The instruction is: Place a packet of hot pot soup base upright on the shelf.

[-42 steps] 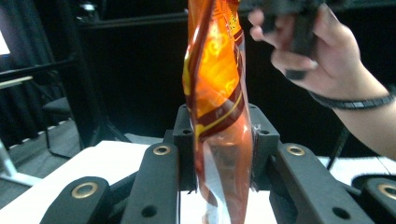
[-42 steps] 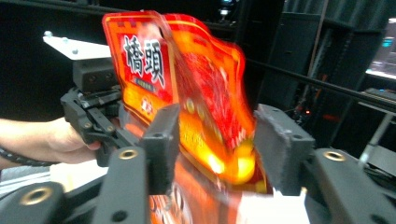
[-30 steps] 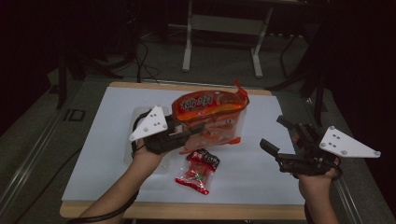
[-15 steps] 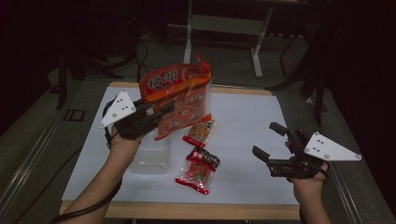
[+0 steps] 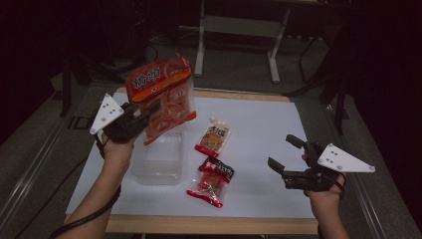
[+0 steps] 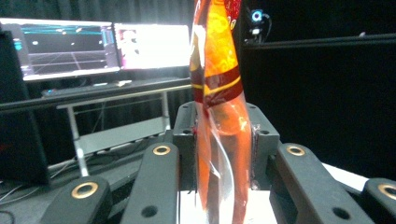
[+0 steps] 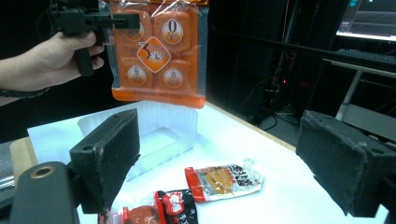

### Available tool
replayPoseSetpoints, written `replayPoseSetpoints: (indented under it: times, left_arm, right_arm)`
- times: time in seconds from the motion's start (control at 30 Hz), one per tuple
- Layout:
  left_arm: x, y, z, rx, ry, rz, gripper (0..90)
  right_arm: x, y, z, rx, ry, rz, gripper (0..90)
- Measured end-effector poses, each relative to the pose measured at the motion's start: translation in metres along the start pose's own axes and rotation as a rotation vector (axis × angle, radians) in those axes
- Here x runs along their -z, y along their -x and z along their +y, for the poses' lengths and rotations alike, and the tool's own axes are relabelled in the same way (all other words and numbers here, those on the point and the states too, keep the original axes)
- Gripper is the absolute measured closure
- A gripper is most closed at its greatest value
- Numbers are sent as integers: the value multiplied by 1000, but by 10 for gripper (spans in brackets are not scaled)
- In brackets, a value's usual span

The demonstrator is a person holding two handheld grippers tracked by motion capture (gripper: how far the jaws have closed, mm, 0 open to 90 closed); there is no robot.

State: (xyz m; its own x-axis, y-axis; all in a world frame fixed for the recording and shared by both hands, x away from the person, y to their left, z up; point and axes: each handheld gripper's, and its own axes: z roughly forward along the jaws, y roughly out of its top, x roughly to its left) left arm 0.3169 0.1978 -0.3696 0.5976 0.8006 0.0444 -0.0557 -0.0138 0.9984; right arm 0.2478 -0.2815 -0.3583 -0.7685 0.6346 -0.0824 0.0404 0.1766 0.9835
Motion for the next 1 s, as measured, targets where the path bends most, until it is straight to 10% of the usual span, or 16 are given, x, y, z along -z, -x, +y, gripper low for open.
replayPoseSetpoints:
  times: [0.63,1.0]
  left_arm:
    - [0,-37,-55,87,-33,89,716]
    - [-12,-37,-79,74,-103,35,717]
  right_arm:
    - [-4,1,-9,-17,-19,20,137]
    - [-7,0,-12,-10,-49,40,143]
